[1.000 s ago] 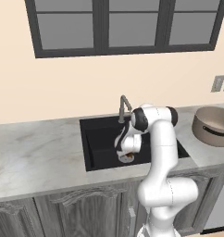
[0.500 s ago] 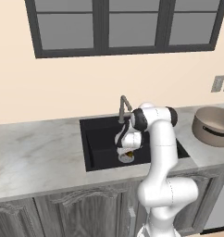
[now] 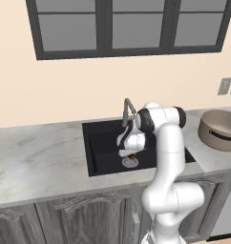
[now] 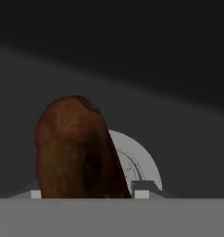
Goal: Dump the sweet potato from the pot into the sink. Then turn on the water and wash the sweet potato. Then turn off the water and put the sweet potato back in the pot.
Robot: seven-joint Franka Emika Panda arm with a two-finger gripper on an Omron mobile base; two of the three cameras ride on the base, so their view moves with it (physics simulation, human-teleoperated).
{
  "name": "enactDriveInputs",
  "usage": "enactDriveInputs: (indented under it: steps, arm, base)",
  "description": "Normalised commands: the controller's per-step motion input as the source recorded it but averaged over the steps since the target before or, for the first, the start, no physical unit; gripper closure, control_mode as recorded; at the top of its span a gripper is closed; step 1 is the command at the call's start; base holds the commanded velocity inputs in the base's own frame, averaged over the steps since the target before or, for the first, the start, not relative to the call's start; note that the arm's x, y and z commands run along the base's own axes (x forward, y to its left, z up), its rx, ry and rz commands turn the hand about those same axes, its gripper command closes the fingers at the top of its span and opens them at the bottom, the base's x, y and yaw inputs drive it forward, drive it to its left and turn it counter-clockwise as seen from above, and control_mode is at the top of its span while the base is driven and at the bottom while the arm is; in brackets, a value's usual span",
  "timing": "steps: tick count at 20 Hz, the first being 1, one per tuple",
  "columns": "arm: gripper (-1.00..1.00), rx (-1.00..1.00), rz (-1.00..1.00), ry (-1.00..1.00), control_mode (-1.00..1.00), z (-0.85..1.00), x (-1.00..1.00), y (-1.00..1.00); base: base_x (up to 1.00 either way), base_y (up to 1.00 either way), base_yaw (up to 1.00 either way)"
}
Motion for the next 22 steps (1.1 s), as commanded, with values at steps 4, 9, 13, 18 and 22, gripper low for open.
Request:
enactDriveInputs:
  steps: [4,9,13,18,22]
  arm:
    - [1.00,0.00,0.00,-0.09,-1.00,0.91,-0.41,0.08]
    - [1.00,0.00,0.00,-0.01,-1.00,0.55,-0.38,0.02]
    - [1.00,0.00,0.00,0.00,-1.00,0.55,-0.43,0.00]
    - [1.00,0.00,0.00,0.00,-1.00,0.74,-0.34,0.00]
    - [1.00,0.00,0.00,0.00,-1.00,0.58,-0.49,0.00]
  base:
    - [0.00,0.00,0.00]
    - [0.00,0.00,0.00]
    - [0.00,0.00,0.00]
    - [0.00,0.00,0.00]
    - [0.00,0.00,0.00]
